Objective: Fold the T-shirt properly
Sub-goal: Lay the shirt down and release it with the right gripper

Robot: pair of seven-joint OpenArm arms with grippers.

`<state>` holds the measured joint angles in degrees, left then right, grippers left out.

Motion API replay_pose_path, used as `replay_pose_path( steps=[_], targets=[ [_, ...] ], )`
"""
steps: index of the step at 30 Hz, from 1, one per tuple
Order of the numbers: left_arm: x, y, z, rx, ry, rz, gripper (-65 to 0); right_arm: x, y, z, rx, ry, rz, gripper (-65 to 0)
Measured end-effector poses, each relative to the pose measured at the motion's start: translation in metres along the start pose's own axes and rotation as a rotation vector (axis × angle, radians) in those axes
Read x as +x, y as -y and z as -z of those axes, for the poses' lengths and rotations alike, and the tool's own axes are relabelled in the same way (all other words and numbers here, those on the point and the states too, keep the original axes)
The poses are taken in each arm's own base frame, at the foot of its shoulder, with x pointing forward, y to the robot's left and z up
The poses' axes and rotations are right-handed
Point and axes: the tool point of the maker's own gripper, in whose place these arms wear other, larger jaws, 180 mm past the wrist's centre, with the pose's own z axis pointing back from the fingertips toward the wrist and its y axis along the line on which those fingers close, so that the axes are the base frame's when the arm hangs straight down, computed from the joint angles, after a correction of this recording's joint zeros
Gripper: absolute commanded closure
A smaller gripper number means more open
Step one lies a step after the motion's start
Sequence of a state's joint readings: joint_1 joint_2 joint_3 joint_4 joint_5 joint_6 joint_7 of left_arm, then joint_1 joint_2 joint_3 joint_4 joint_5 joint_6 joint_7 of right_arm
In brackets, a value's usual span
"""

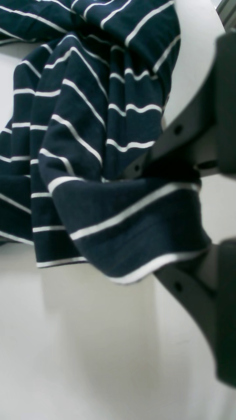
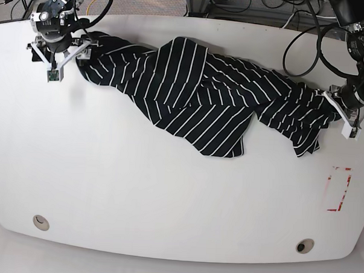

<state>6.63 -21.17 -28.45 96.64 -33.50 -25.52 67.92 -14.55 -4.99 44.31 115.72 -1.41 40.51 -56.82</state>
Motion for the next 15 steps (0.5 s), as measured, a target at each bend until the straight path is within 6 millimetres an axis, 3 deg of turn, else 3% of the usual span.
replay_pose_path(
  steps=[7,15],
  targets=[
    [0.001,0.0,0.0,0.0,0.002,0.0,0.0,0.036,0.002,0.004,0.035,0.018,0.033,-49.0],
    [0.002,-0.001,0.0,0.008,0.001,0.003,0.0,0.077,-0.019,0.009,0.103,0.05,0.014,-49.0]
  ],
)
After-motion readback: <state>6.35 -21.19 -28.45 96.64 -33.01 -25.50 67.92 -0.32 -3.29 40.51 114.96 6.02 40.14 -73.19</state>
